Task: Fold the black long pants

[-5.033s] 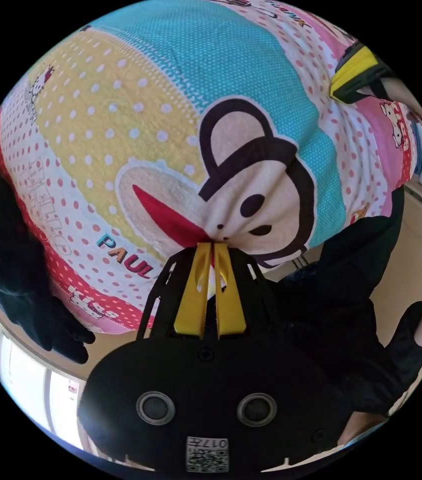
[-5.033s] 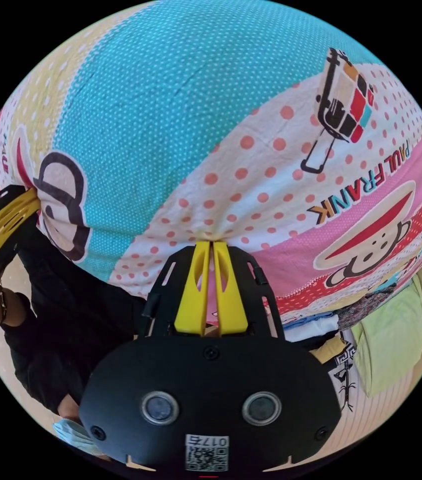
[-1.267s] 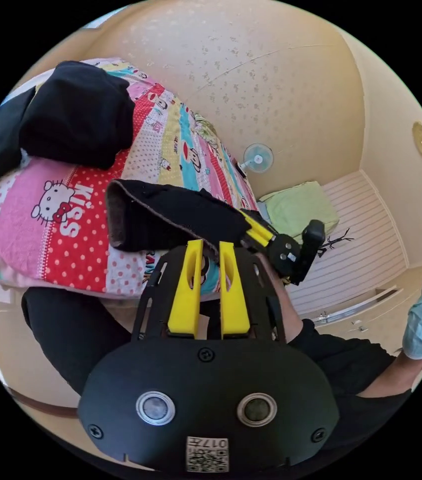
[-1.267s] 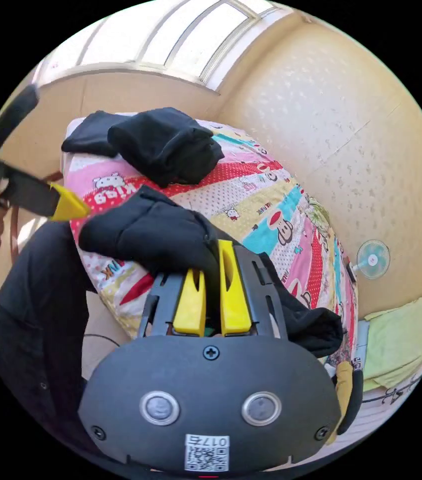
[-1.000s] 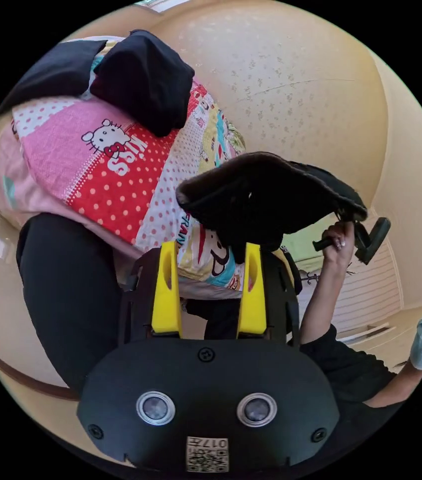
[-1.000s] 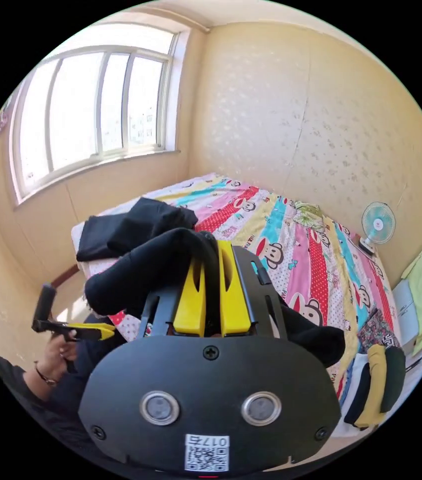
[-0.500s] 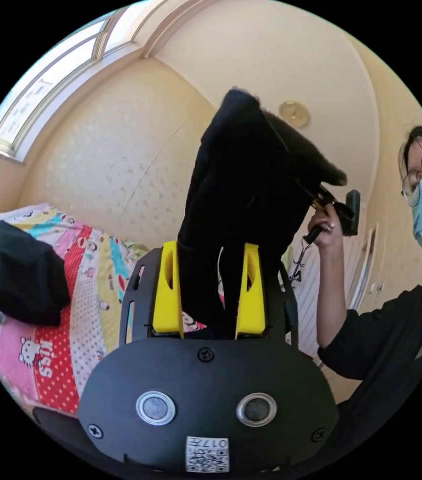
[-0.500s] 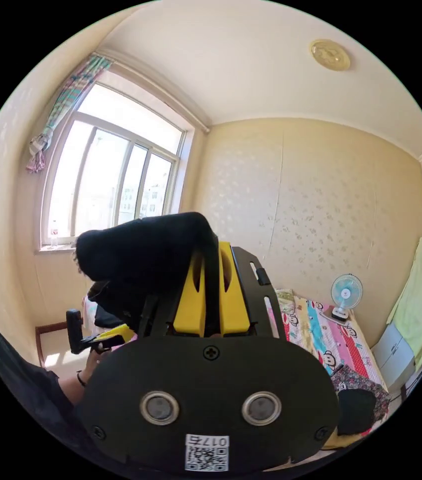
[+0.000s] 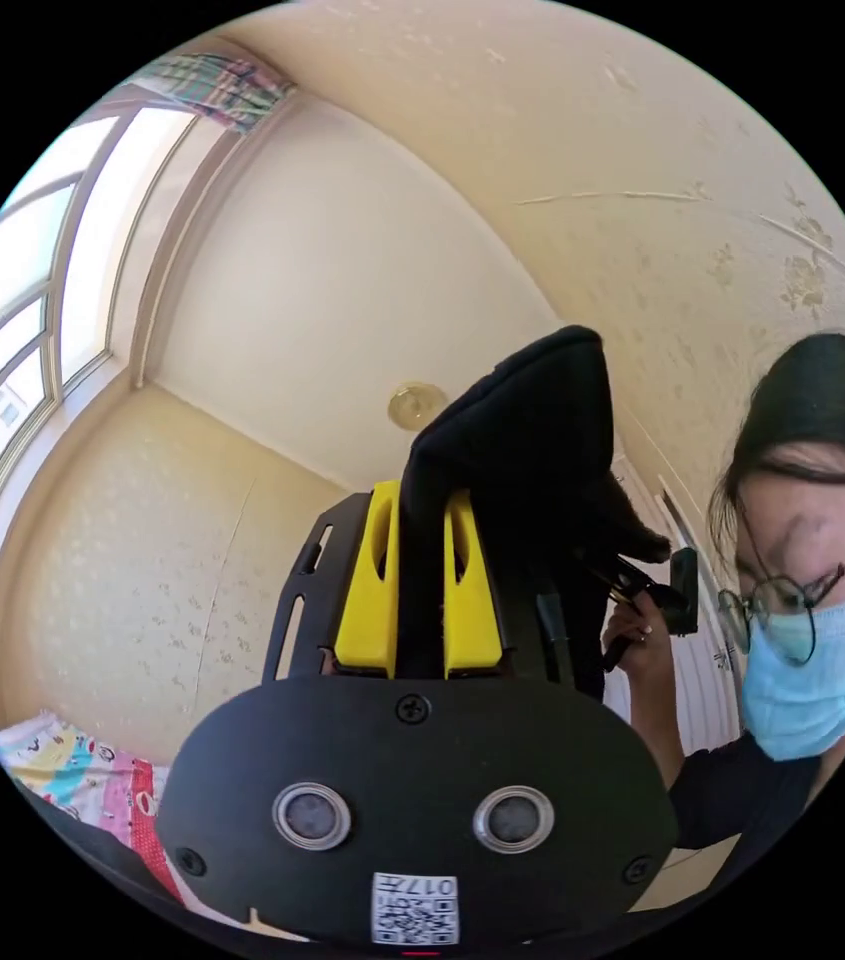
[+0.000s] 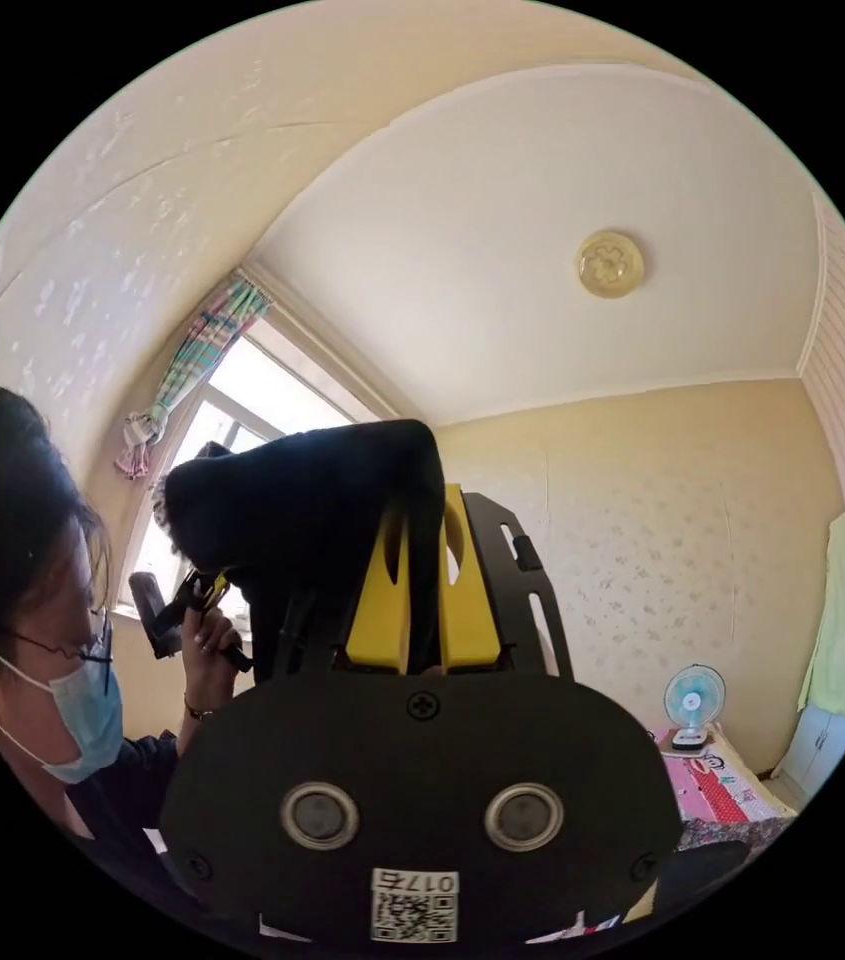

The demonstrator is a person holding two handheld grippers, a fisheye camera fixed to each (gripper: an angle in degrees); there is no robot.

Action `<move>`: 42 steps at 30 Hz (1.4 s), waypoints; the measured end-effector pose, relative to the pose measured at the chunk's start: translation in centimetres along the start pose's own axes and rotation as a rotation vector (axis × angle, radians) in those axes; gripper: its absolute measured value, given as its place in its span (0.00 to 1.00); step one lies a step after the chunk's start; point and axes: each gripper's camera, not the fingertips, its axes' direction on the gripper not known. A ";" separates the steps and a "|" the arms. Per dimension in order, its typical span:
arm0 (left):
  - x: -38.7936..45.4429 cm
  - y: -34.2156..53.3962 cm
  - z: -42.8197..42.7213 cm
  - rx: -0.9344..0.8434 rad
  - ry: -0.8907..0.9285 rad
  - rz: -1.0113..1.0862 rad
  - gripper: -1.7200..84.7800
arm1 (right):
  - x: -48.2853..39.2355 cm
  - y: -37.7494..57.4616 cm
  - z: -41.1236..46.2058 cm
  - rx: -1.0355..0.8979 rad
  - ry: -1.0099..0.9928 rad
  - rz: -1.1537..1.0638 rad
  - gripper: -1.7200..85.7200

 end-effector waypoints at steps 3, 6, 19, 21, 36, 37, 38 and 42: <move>2.1 -3.1 2.0 -0.008 0.003 0.040 0.10 | -0.6 -2.4 -2.0 0.065 0.066 -0.052 0.08; 2.6 -3.3 3.1 -0.033 -0.007 0.064 0.10 | 0.0 -2.3 -2.1 0.085 0.128 -0.074 0.07; -33.2 20.0 35.5 -0.830 -0.346 -0.499 0.12 | 31.4 16.2 36.1 -0.703 0.595 0.299 0.13; -38.2 26.2 34.9 -0.964 -0.344 -0.671 0.12 | 35.6 22.1 37.8 -0.904 0.581 0.467 0.14; -32.1 59.2 11.4 -1.418 -0.004 -0.951 0.15 | 35.3 67.2 14.2 -1.340 0.619 0.595 0.15; -31.2 59.5 11.9 -1.422 0.020 -0.943 0.16 | 35.2 67.2 12.0 -1.283 0.612 0.646 0.16; -30.8 59.7 12.2 -1.419 0.029 -0.947 0.17 | 35.1 67.0 11.0 -1.249 0.598 0.668 0.16; -29.1 63.5 13.0 -1.477 0.048 -1.020 0.14 | 35.0 66.6 6.4 -1.208 0.497 0.768 0.17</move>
